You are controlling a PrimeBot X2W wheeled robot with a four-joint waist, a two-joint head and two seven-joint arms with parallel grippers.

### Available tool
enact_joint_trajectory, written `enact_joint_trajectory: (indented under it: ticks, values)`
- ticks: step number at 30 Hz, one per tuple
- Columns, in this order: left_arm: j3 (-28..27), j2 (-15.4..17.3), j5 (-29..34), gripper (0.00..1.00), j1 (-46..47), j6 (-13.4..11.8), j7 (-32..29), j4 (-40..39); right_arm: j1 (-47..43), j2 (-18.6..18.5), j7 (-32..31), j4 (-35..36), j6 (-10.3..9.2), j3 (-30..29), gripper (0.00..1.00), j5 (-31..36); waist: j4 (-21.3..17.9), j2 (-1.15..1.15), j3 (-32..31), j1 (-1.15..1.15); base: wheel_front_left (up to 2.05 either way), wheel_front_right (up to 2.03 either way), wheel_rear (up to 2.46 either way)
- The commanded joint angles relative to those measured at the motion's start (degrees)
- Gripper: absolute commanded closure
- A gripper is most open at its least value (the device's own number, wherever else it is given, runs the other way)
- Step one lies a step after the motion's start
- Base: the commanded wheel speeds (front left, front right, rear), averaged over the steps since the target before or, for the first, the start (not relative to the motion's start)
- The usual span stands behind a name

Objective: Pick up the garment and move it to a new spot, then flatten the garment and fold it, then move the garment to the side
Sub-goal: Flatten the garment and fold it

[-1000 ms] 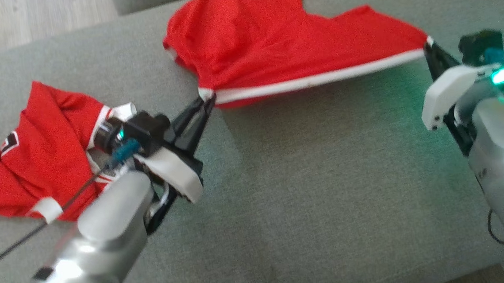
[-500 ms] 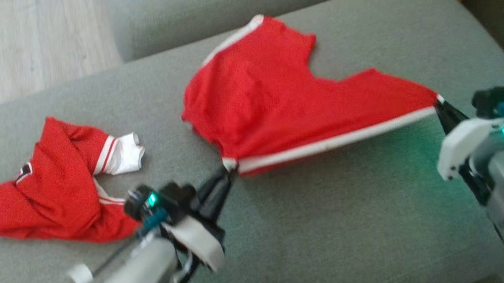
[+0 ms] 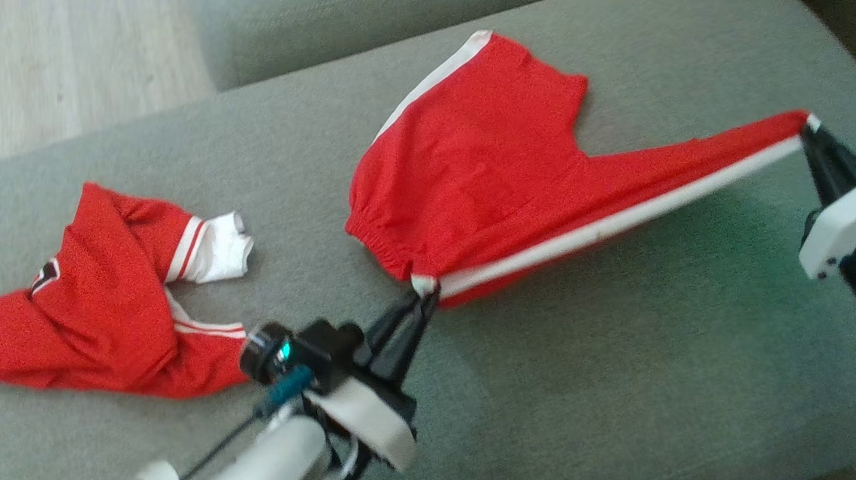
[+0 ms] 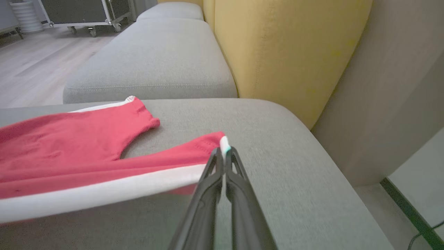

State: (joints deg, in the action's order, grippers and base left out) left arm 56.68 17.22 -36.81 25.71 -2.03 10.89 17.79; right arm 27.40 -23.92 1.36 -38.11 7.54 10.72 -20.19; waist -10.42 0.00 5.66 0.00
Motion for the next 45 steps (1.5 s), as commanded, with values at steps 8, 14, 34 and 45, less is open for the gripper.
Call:
enact_joint_trajectory:
  ticks: [8,14,34,45]
  values:
    - [-5.33,0.69,-0.88,1.0,10.04,-0.2,-1.26,0.2,7.02,1.34,-4.48,7.42,-0.05,-4.67,1.0,6.88,4.93,0.0,6.54,0.0,0.0,0.0,0.0]
    - [-5.91,-0.51,-1.29,1.0,14.28,0.66,-2.71,2.47,13.06,3.27,-5.59,5.65,-0.05,-5.23,1.0,9.92,6.64,0.0,9.66,0.0,0.0,0.0,0.0]
    - [-4.11,-7.19,0.2,1.0,26.63,4.2,-3.82,13.39,34.23,4.16,-0.02,-16.02,-0.05,0.2,1.0,15.98,15.13,0.0,20.2,0.0,0.0,0.0,0.0]
    - [-2.83,-10.72,0.6,0.5,30.49,5.8,-1.85,17.33,41.73,3.46,3.36,-26.44,-0.05,-0.87,0.0,17.24,18.55,0.0,23.41,0.0,0.0,0.0,0.0]
